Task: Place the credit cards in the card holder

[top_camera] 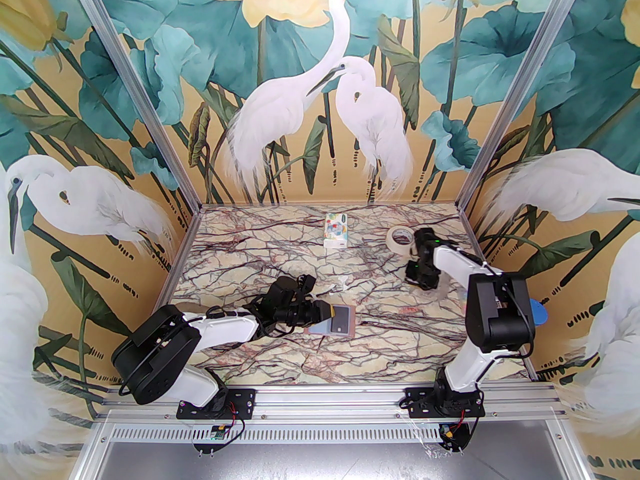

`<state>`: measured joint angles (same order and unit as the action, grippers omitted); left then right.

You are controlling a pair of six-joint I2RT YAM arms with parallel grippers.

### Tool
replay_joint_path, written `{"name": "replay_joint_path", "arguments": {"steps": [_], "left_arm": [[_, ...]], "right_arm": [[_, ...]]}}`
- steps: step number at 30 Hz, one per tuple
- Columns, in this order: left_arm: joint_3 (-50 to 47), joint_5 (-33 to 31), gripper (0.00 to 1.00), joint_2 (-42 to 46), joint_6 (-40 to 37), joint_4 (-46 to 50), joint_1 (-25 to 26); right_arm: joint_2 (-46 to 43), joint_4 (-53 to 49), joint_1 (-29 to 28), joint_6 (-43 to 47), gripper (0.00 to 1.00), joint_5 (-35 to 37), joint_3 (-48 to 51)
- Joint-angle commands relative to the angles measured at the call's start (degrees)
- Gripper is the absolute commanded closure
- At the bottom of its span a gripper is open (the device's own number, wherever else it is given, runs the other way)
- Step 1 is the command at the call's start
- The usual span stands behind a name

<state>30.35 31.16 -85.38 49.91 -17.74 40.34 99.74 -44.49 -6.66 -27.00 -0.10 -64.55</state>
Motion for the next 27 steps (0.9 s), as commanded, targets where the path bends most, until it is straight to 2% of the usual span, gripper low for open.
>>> {"name": "replay_joint_path", "arguments": {"steps": [1, 5, 12, 19, 27], "left_arm": [[-1.0, -1.1, 0.55, 0.9, -1.0, 0.6, -0.4], [-1.2, -1.4, 0.55, 1.2, -1.0, 0.9, -0.7], [-1.9, -1.7, 0.55, 1.5, -1.0, 1.2, -1.0], [-2.2, -1.8, 0.55, 1.8, -0.9, 1.1, -1.0], [-2.4, -1.9, 0.55, 1.9, -0.9, 1.0, -1.1]], "right_arm": [[-0.1, 0.0, -6.2, -1.8, 0.91, -1.6, 0.8], [1.4, -0.5, -13.1, -3.7, 0.92, -1.6, -0.4], [3.9, -1.9, -20.1, -5.1, 0.88, -0.8, -3.5], [1.7, -4.7, -21.2, -4.7, 0.69, 0.6, -6.6], [-2.2, -10.7, -21.1, -1.7, 0.66, 5.4, -11.3]]}}
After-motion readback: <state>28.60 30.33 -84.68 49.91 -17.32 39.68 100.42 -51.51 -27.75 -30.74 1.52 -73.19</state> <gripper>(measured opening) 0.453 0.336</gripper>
